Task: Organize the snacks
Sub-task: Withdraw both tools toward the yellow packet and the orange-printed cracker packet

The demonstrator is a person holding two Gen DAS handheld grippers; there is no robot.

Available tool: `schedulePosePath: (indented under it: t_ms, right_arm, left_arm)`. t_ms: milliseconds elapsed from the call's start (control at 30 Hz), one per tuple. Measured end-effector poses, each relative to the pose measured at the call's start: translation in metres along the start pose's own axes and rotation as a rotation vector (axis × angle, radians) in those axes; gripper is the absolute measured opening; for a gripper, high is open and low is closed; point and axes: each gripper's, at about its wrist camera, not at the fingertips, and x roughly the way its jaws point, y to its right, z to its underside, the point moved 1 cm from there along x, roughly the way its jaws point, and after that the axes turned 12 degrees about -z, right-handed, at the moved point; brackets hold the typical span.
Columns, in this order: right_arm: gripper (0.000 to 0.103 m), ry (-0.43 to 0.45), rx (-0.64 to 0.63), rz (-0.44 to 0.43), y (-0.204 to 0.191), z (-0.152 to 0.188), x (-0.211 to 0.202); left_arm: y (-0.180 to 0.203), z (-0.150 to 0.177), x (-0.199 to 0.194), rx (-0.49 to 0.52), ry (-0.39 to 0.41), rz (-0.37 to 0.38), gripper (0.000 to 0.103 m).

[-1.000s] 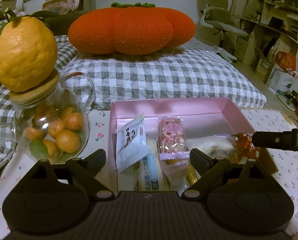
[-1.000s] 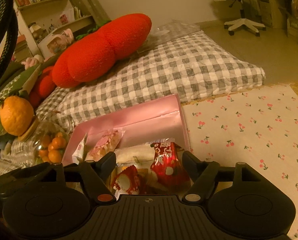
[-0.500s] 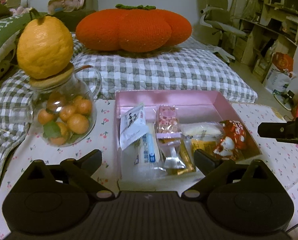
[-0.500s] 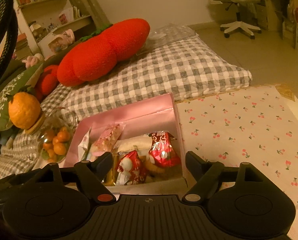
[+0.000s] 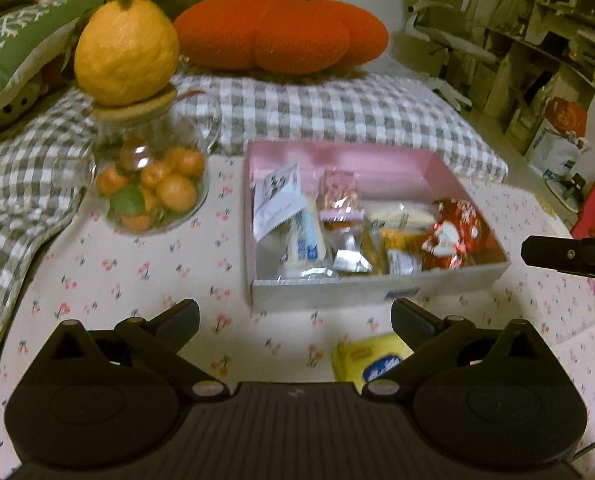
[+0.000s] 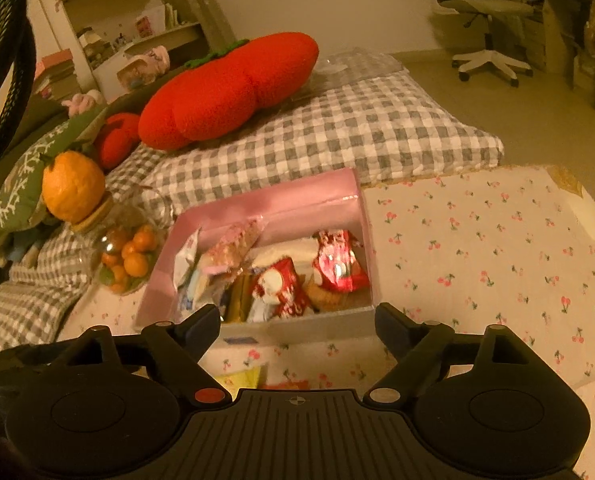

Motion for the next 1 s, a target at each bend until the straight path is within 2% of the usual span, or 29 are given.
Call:
schedulePosePath:
  t_ms: [167,300,433,600,733,1000]
  right_arm:
    - [0.087,-0.022,-0.067,0.048,0.0,0.016,-0.001]
    - [0.087,-0.041,-0.087,0.06,0.004,0.024,0.0]
    - [0.087,-0.078,-0.08,0.063,0.01,0.033,0.003]
    - [0.087,-0.122,-0.118,0.081,0.013,0.044,0.006]
    - [0.087,-0.137,-0.126,0.081,0.016,0.048,0.005]
    - [0.087,-0.166,-0.124,0.081,0.024,0.051,0.008]
  left_arm:
    - [-0.004,0.012,-0.002,0.039,0.0,-0.014,0.102]
    - [-0.005,0.021,-0.001,0.044,-0.005,0.003,0.102]
    - [0.002,0.028,0.0,0.122,0.023,0.02,0.102]
    - [0.017,0.035,0.004,0.261,0.072,0.097,0.102]
    - [0.032,0.038,0.008,0.353,0.1,0.127,0.101]
    - [0.049,0.034,0.024,0.425,0.085,0.213,0.09]
